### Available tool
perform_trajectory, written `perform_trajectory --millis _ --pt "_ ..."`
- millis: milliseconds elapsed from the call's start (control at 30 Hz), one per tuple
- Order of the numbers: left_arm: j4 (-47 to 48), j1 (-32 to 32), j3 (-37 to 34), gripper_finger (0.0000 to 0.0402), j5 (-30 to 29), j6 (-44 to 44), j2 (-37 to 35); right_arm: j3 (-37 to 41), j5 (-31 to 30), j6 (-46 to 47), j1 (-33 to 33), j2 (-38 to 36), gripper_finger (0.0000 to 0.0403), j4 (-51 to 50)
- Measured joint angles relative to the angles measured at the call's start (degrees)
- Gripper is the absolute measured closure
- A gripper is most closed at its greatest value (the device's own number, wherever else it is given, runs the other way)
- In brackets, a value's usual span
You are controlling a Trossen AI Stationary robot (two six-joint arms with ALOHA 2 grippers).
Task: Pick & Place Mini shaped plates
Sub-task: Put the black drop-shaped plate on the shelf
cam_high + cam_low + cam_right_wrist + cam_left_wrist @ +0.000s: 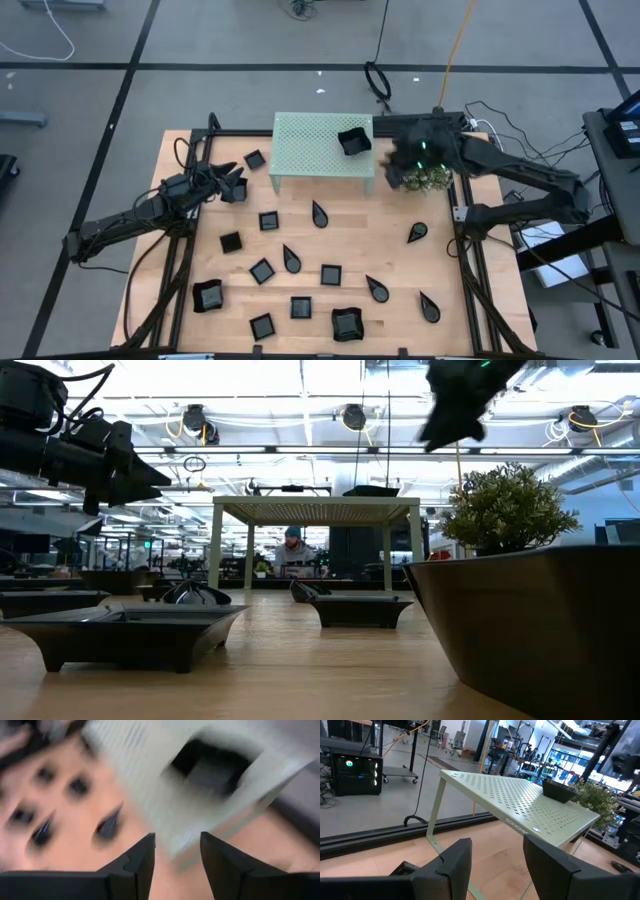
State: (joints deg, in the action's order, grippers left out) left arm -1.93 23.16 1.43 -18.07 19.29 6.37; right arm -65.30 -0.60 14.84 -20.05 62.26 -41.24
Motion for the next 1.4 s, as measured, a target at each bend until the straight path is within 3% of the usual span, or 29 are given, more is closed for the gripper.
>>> perform_trajectory --millis 167,267,533,733,833,1000,1200,1400 --pt "0.0 0.0 0.0 0.022 0.0 0.0 0.0 0.1 2.9 8.3 12.0 -1.5 0.0265 -15.7" --pt "0.0 0.0 0.0 0.022 0.0 0.0 0.0 1.9 5.6 16.7 18.9 -1.5 0.0265 -19.0" --pt "0.0 0.0 0.0 0.022 0.0 0.0 0.0 15.3 20.5 42.1 35.9 -1.4 0.026 -13.8" --pt "0.0 0.0 0.0 0.022 0.0 0.0 0.0 25.8 31.1 57.6 45.5 -1.4 0.0261 -1.6" --pt "0.0 0.0 0.0 0.022 0.0 0.0 0.0 29.6 30.6 65.9 49.8 -1.4 0.0263 7.4" --pt "0.0 0.0 0.0 0.022 0.0 0.0 0.0 34.2 23.9 78.6 56.6 -1.4 0.0263 18.4" --pt "0.0 0.0 0.0 0.022 0.0 0.0 0.0 36.3 18.7 83.9 61.8 -1.4 0.0264 19.2" --pt "0.0 0.0 0.0 0.022 0.0 0.0 0.0 38.2 18.5 85.0 64.7 0.8 0.0264 19.4"
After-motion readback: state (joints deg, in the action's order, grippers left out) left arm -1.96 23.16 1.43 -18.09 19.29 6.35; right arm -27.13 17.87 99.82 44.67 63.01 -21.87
